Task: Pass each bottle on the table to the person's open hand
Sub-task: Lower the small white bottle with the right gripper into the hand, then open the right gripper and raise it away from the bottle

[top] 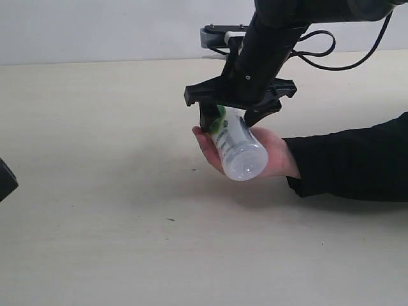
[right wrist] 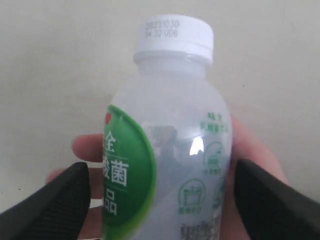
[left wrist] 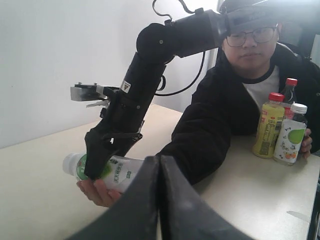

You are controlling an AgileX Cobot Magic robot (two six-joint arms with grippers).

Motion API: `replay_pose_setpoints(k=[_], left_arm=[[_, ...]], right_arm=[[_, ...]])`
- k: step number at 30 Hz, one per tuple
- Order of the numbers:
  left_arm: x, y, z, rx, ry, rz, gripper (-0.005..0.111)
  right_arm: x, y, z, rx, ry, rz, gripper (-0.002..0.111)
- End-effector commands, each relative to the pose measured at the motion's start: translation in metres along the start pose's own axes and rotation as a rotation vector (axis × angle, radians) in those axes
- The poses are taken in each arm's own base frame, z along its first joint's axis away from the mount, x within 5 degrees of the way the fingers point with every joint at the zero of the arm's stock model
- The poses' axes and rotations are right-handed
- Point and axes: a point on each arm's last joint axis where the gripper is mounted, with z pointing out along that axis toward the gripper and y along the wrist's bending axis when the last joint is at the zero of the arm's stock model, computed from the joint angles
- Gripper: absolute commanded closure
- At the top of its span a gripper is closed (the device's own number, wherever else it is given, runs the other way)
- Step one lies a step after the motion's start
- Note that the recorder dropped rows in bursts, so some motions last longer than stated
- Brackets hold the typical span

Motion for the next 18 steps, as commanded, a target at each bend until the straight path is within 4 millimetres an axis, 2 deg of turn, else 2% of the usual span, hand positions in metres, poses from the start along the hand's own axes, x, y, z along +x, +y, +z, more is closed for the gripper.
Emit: replay_pose_setpoints(k=[1,6,11,13,18], left_arm=[[-0.001,0.0,-0.001,0.002,-0.008,0.004,0.106],[-0.001,0.0,-0.001,0.002,-0.008,0.004,0.106],[-0.001,0.0,-0.001,0.002,-0.008,0.004,0.106],[-0.001,0.0,-0.001,0.002,-0.008,0.004,0.106],[-0.001,0.0,-0.001,0.002,-0.008,0.004,0.106]], right_arm=[[-0.006,0.004,-0.022,-0.021,-0.107,-0.028,0.032],[-0.009,0.01,-0.065,-0.056,-0.256,-0.067,0.033],[0.001,0.015,-0.124,-0.075,-0.392,-0.157,0.037],[0.008,0.016,-0.149,-0.082,-0.451,-0.19,0.045],[0.035,0.014,-0.195,-0.107,-0.572,-0.199,0.081]])
